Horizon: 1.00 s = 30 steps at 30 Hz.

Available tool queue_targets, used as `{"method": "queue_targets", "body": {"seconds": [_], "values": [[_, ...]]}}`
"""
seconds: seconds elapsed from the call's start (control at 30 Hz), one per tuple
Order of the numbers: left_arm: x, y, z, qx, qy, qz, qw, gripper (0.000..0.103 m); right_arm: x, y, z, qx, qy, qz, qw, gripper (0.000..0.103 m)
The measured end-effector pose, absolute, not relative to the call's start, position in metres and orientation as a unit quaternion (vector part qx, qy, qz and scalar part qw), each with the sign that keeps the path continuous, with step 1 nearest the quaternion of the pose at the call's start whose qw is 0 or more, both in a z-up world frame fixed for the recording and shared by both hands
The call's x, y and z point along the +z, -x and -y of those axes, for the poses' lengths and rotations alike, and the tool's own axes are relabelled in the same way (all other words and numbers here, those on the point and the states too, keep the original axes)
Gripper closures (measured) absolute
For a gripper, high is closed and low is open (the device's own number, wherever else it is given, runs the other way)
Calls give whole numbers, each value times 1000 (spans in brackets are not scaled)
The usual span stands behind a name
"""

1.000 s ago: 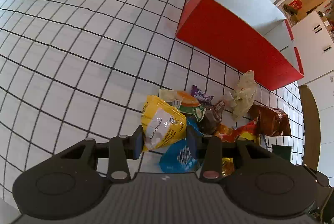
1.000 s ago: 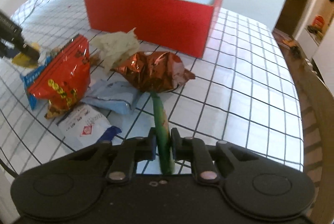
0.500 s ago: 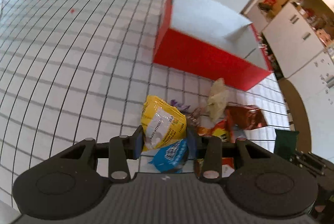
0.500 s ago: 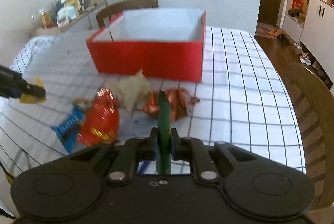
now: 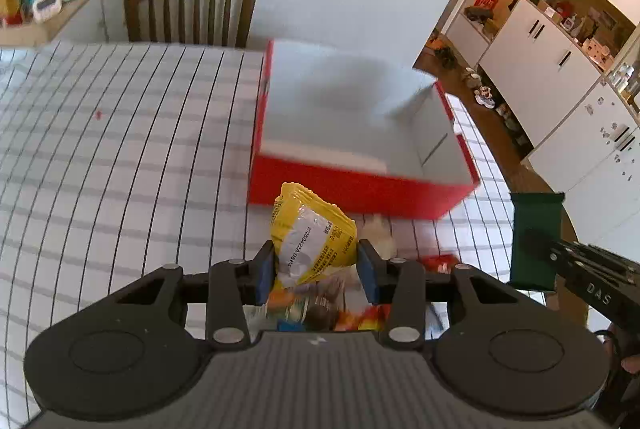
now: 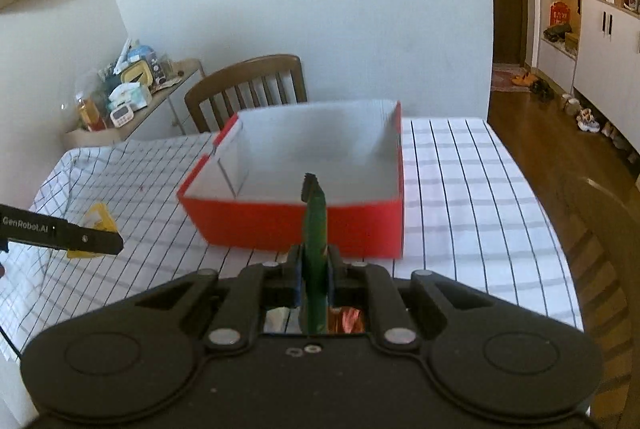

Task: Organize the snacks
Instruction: 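Carry both packets into the red box and open both tools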

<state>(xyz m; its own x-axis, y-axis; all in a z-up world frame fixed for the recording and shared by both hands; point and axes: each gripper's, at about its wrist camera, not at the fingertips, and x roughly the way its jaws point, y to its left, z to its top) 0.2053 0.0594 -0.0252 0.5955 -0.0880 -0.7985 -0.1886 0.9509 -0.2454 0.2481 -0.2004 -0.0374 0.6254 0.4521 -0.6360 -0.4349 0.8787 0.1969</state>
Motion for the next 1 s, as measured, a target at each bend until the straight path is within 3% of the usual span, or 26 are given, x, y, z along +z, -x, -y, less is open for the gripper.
{"method": "queue_targets", "body": {"seconds": [0.43, 1.0], "values": [[-16, -309, -49, 70, 114, -460, 878, 62, -43, -347, 169, 245, -33, -389, 887, 92], [-94, -390, -40, 92, 73, -536, 836, 61, -103, -417, 138, 225, -18, -473, 852, 92]]}}
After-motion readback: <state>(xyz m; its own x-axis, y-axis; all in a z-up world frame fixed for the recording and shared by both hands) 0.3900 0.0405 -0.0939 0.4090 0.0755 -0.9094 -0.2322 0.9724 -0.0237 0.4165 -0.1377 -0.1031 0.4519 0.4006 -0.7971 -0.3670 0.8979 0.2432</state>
